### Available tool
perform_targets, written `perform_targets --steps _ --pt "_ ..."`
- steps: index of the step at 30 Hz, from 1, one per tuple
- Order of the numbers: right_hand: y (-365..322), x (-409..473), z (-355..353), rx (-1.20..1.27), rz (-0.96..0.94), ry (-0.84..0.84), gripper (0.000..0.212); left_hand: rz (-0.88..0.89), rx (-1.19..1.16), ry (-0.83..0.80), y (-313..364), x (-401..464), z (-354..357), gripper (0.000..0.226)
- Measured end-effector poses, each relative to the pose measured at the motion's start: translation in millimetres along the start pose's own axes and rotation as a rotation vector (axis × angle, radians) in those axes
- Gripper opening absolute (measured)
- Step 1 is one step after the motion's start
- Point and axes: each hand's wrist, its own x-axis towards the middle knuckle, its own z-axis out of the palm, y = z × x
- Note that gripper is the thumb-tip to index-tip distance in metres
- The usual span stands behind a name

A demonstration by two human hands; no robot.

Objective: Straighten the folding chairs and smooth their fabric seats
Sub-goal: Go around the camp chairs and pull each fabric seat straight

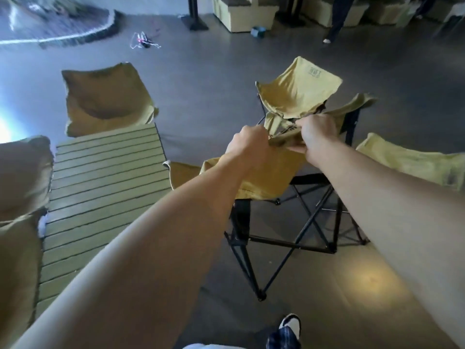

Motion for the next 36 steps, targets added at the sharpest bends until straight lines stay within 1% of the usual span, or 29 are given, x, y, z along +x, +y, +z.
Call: perform_targets --steps 2,5,9,11,13,17,19,21,22,23,25,26,28,30,34,36 --pt "1.9 32.3 -1.4 0.004 0.048 -0.096 0.014 -0.057 0.029 0.019 8.5 15.8 12.7 0.015" --pt "0.4 75.1 2.4 -0.068 0.08 -0.221 0.016 -0.169 0.074 0.064 19.5 36.9 29.6 0.014" --pt "4.4 116.6 18.1 -0.172 0.103 -0.374 0.028 -0.306 0.121 0.111 18.9 57.6 43.4 0.012" --pt "8.8 136.7 29.7 -0.209 0.103 -0.461 0.033 -0.35 0.16 0.097 15.2 67.9 48.9 0.01" --pt "14.0 155.8 44.0 -0.256 0.117 -0.526 0.034 -0.409 0.17 0.025 6.7 79.1 55.2 0.013" --pt "38.4 189.8 70.4 -0.339 0.152 -0.592 0.029 -0.557 0.147 -0.221 -23.0 96.6 80.6 0.014" --pt "55.1 205.9 88.6 -0.406 0.182 -0.622 0.029 -0.628 0.076 -0.264 -36.7 106.2 99.8 0.023" --pt "70.0 220.3 99.4 -0.472 0.198 -0.648 0.031 -0.669 -0.016 -0.241 -40.3 113.4 118.2 0.03" --pt "73.2 228.0 105.1 -0.492 0.211 -0.673 0.033 -0.692 -0.045 -0.201 -41.1 118.8 125.1 0.03" --pt "76.1 237.7 114.4 -0.5 0.233 -0.701 0.035 -0.719 -0.072 -0.163 -42.4 126.0 130.3 0.028" --pt "78.6 253.1 124.3 -0.52 0.247 -0.728 0.038 -0.759 -0.121 -0.119 -46.8 138.7 139.5 0.016" --pt "81.4 259.4 128.5 -0.535 0.255 -0.75 0.04 -0.788 -0.149 -0.121 -48.5 142.9 142.2 0.011" --pt "84.9 273.9 139.0 -0.565 0.282 -0.8 0.041 -0.829 -0.184 -0.13 -49.6 154.8 148.2 0.009" --pt "87.8 288.3 148.3 -0.583 0.286 -0.824 0.04 -0.846 -0.195 -0.133 -45.2 165.1 149.5 0.011" --pt "91.4 317.0 163.5 -0.671 0.253 -0.913 0.032 -0.923 -0.274 -0.087 -33.7 192.0 160.0 0.013" --pt "96.7 333.2 168.6 -0.711 0.251 -0.988 0.031 -0.992 -0.328 -0.057 -29.3 208.5 170.5 0.015"
